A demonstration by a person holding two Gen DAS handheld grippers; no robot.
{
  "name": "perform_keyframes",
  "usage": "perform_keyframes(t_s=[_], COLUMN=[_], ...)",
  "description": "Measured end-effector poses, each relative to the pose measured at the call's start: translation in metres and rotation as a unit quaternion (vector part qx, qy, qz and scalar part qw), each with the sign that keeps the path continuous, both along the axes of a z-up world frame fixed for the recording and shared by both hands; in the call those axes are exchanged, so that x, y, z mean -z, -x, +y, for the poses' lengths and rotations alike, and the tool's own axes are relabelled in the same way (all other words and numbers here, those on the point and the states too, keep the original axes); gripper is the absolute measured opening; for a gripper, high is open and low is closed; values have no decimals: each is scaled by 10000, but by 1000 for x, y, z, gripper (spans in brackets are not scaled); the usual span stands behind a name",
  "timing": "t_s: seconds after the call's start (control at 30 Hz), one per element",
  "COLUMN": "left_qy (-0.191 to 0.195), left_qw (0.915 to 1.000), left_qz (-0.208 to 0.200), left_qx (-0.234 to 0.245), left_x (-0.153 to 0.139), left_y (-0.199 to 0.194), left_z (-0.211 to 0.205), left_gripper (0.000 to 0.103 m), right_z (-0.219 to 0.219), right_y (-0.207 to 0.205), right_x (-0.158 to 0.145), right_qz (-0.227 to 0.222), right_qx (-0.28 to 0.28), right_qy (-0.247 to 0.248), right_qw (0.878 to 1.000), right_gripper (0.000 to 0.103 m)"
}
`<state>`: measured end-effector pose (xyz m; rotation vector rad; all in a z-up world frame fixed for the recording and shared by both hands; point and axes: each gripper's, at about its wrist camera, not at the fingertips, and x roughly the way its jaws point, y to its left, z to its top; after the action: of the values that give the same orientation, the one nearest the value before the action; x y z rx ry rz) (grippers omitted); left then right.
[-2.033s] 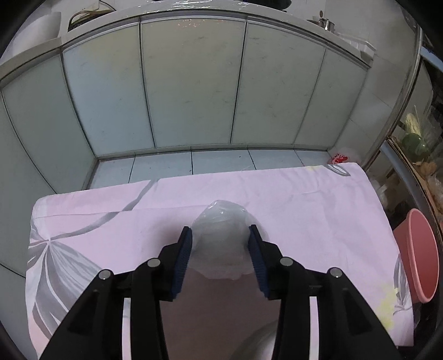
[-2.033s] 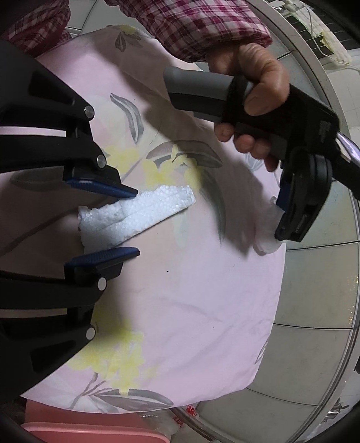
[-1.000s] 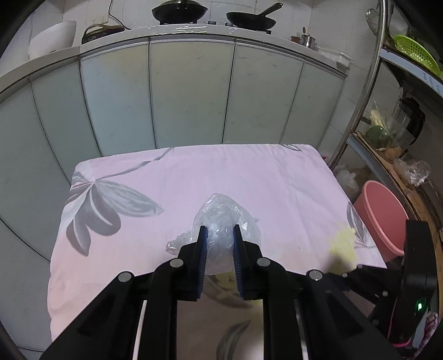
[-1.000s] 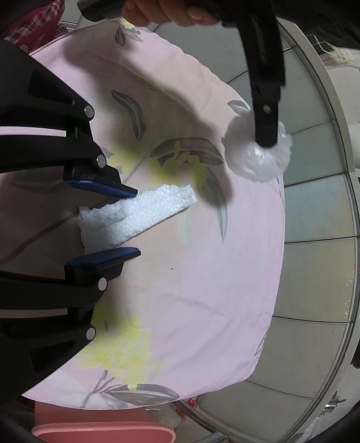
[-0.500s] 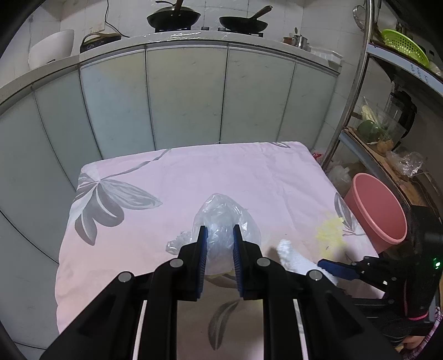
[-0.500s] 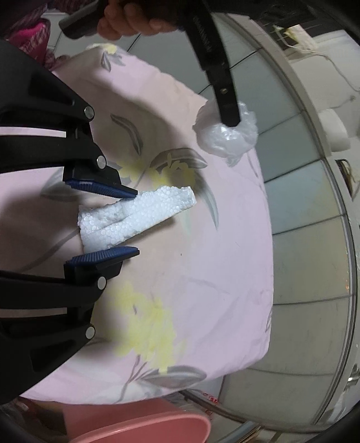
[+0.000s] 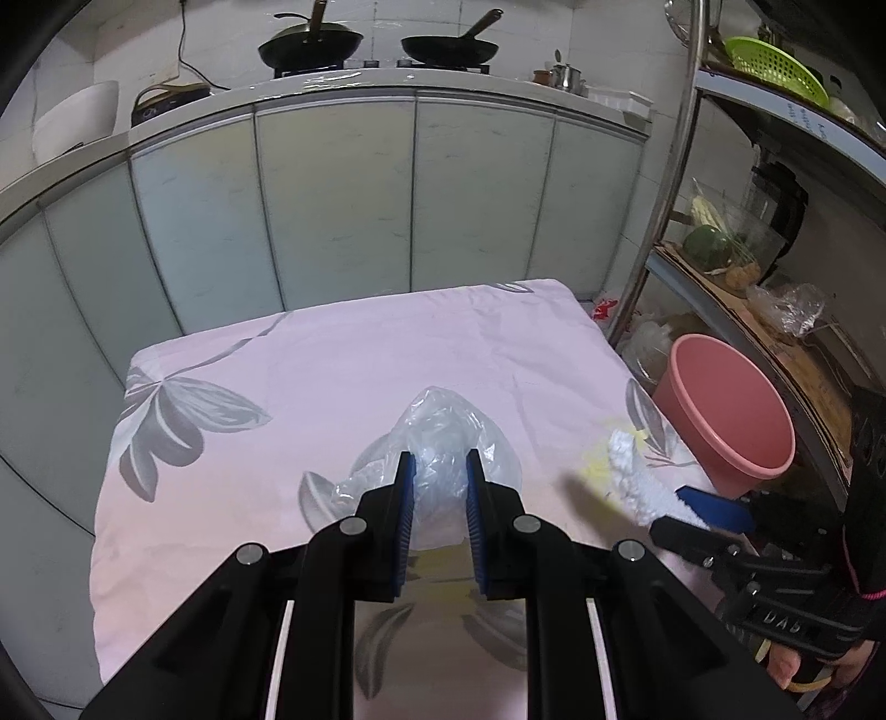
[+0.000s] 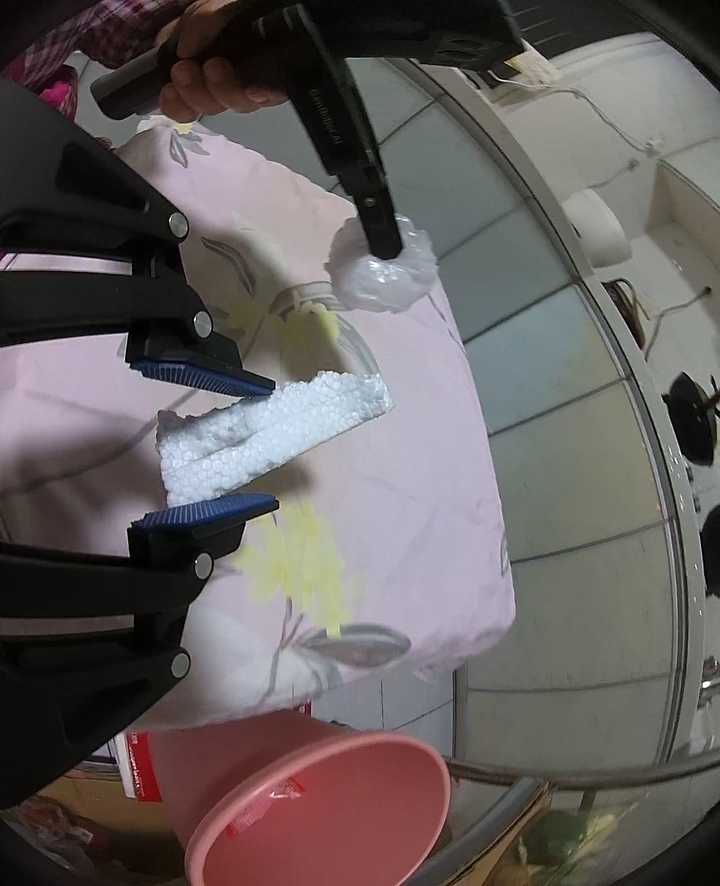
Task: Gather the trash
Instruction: 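Carry the foam strip and plastic bag with both grippers over the bucket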
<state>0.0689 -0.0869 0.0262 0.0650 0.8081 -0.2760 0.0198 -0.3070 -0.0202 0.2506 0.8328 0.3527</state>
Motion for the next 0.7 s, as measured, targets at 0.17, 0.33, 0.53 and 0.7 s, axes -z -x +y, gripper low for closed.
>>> perform_keyframes(t_s=[0.17, 0.33, 0.53, 0.7], left_qy=[29, 49, 76, 132], left_qw=[9999, 9989, 9959, 9924], left_qz=[35, 15, -79, -143], left_qx=[166, 475, 902, 1212], left_x=[2, 1, -4, -8], left_y=[-3, -6, -9, -12], left_z=[-16, -42, -79, -111], left_gripper=[17, 17, 17, 17], right_z=[-18, -40, -80, -116], right_y=[3, 5, 8, 14], right_x=[-4, -10, -14, -16], right_qz=[-59, -130, -191, -233], right_qx=[258, 623, 1193, 1665], right_qy=[-38, -12, 4, 71], right_qw=[9996, 9980, 9927, 9857], right_gripper=[37, 37, 37, 37])
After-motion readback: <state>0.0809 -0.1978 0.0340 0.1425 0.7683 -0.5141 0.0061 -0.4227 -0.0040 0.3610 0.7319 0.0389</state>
